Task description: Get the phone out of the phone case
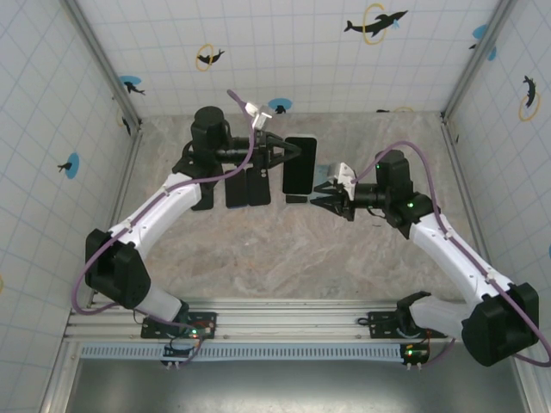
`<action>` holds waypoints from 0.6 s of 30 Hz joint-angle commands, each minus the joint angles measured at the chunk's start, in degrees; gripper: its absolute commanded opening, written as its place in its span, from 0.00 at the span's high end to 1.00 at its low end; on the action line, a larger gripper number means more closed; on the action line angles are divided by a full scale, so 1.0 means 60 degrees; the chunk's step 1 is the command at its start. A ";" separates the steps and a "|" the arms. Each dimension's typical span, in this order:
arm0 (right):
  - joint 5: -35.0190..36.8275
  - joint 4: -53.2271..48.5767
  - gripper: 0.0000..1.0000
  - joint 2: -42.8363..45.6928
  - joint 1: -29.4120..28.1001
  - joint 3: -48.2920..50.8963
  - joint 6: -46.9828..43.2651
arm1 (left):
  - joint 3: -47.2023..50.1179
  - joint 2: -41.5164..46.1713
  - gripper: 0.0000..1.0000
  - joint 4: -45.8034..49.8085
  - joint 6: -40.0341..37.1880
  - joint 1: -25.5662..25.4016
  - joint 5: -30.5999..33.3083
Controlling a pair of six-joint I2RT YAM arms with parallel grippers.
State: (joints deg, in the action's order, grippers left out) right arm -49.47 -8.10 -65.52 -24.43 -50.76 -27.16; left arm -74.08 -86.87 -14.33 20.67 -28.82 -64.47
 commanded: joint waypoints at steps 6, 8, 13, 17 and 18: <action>-0.0925 0.0598 0.73 -0.0419 -0.0089 -0.0183 0.0489 | -0.0470 0.0284 1.00 -0.0193 -0.0357 0.0057 -0.0255; -0.0856 0.0771 0.73 -0.0448 -0.0105 -0.0131 0.0541 | -0.0426 0.0306 1.00 -0.0219 -0.0335 0.0058 -0.0298; -0.0935 0.1377 0.73 -0.0563 -0.0108 -0.0123 0.1004 | -0.0401 0.0285 1.00 -0.0252 -0.0254 0.0057 -0.0389; -0.1020 0.1397 0.73 -0.0703 -0.0108 -0.0212 0.1030 | -0.0397 0.0246 1.00 -0.0266 -0.0235 0.0057 -0.0437; -0.1052 0.1340 0.74 -0.0733 -0.0105 -0.0228 0.0996 | -0.0412 0.0230 1.00 -0.0288 -0.0224 0.0057 -0.0446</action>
State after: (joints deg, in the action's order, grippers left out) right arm -53.95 -2.07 -69.12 -24.75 -50.74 -21.89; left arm -74.35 -86.87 -13.74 19.70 -28.82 -65.41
